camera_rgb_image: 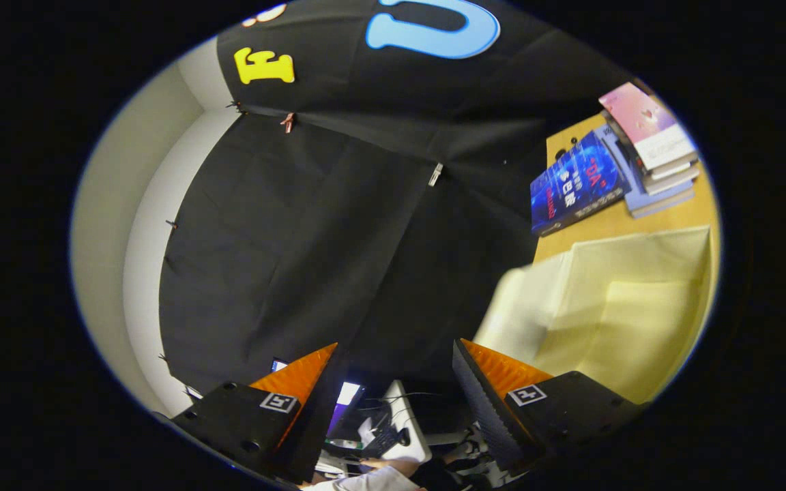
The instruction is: Open the storage box then place both shoes into the box .Put the left shoe in first, then the right shoe, with the right side of both shoes facing outward in a uniform manner.
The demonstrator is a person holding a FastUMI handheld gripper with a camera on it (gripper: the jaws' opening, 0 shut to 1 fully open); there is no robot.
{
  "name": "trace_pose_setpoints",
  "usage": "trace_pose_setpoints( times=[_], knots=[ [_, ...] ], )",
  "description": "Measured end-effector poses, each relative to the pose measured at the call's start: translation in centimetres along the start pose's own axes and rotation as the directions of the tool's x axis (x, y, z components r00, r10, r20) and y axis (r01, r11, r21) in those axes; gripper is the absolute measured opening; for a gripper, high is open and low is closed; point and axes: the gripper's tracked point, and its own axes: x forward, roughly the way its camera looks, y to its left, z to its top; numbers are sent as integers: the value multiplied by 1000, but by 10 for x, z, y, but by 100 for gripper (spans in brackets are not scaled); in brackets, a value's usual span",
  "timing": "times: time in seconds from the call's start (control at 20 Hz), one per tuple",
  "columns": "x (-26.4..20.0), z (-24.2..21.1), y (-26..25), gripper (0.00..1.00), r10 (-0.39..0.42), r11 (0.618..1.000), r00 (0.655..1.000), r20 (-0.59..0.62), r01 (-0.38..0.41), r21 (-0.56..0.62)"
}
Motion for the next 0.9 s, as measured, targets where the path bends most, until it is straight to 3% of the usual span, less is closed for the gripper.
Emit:
trace_pose_setpoints(
  times=[0.2,0.35,0.55,0.65,0.75,0.9],
  knots=[
    [-73,25,-12,95,-125,975,985,120,144,-170],
    [-138,32,-40,96,-265,904,939,220,321,-281],
    [-242,18,-104,96,-515,742,801,307,595,-309],
    [-292,2,-153,96,-640,614,700,316,714,-337],
    [-340,-22,-202,97,-740,490,603,298,787,-376],
    [-376,-57,-251,97,-835,399,506,218,828,-395]
  ],
)
